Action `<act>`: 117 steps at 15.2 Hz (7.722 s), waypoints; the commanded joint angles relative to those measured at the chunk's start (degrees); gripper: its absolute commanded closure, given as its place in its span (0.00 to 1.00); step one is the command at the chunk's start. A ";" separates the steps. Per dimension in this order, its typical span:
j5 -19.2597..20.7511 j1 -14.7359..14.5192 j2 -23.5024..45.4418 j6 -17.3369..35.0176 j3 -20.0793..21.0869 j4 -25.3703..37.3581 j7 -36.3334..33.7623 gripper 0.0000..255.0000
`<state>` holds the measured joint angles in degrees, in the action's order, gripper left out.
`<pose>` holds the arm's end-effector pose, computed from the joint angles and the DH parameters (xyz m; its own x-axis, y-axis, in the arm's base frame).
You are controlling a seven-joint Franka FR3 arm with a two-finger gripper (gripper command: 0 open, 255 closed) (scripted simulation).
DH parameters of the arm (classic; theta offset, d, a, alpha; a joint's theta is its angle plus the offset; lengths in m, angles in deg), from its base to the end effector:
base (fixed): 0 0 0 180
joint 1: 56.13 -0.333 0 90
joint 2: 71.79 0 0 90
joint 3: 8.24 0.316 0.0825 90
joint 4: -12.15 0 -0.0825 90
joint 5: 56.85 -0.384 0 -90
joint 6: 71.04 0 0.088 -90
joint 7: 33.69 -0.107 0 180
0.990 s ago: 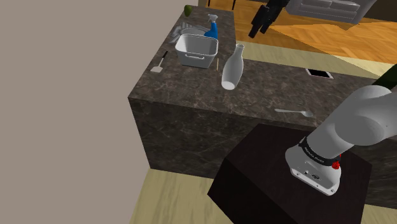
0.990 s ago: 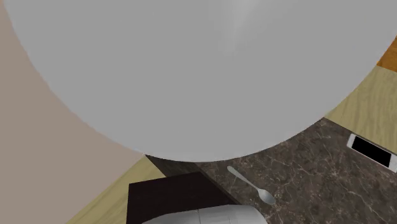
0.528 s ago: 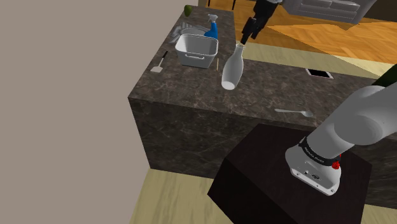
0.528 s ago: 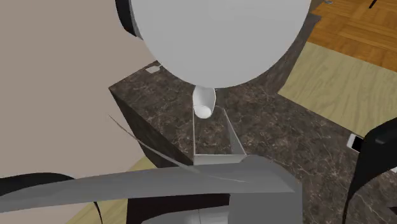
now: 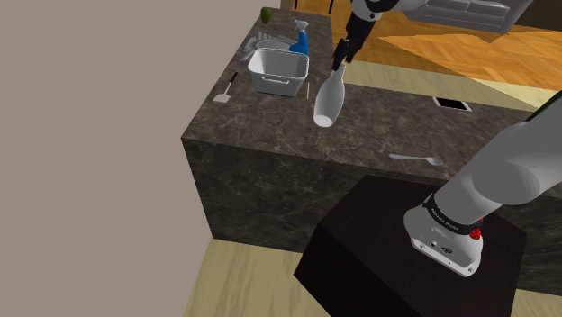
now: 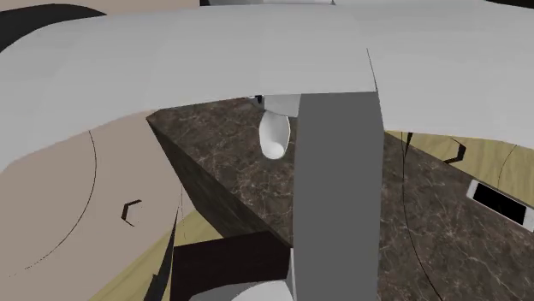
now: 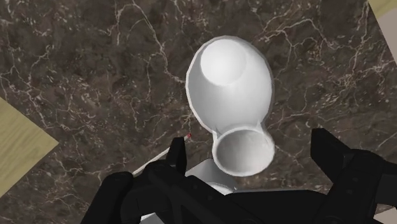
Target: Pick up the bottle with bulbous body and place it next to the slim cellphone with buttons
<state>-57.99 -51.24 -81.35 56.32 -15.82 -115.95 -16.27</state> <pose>0.4969 -0.1110 0.4543 0.9848 0.0753 0.1563 0.0750 -0.9972 0.0078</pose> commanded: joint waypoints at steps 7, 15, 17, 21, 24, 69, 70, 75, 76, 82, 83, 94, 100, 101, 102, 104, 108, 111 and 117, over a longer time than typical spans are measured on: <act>-0.62 -0.08 3.31 4.87 -0.17 -1.57 0.62 0.00; -0.62 -0.08 3.32 4.86 -0.17 -1.56 0.62 1.00; -0.62 -0.08 3.32 4.86 -0.17 -1.55 0.62 1.00; -0.62 -0.08 3.32 4.84 -0.17 -1.53 0.62 1.00; -0.53 -0.07 2.97 4.09 -0.16 -1.13 0.54 1.00; 0.19 -0.14 0.72 -30.91 0.19 31.66 -0.87 1.00; 0.16 -0.14 0.98 -31.73 0.18 32.73 -0.87 1.00; -0.04 -0.14 2.50 -35.92 0.09 38.45 -0.84 1.00; -0.08 -0.13 2.86 -36.79 0.07 39.66 -0.83 1.00; -0.46 -0.05 5.46 -42.19 -0.12 47.63 -0.73 1.00; -0.54 -0.03 5.98 -43.14 -0.16 49.09 -0.71 1.00; -1.40 5.18 4.12 -37.16 -6.55 40.78 11.02 1.00; -2.55 8.65 5.60 -33.23 -10.95 37.76 19.09 1.00; -2.84 9.24 6.08 -32.64 -11.69 37.53 20.47 1.00; -3.16 9.83 6.64 -32.08 -12.43 37.38 21.85 1.00; -3.92 11.07 7.94 -31.02 -13.87 37.30 24.65 1.00; -5.92 13.70 11.37 -29.23 -16.65 38.08 30.33 1.00; -7.88 15.98 14.63 -28.23 -18.47 39.51 34.64 1.00; -12.82 21.58 22.83 -27.38 -21.12 44.73 43.03 1.00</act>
<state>-69.65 -30.75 -60.53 28.87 -36.62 -72.77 25.29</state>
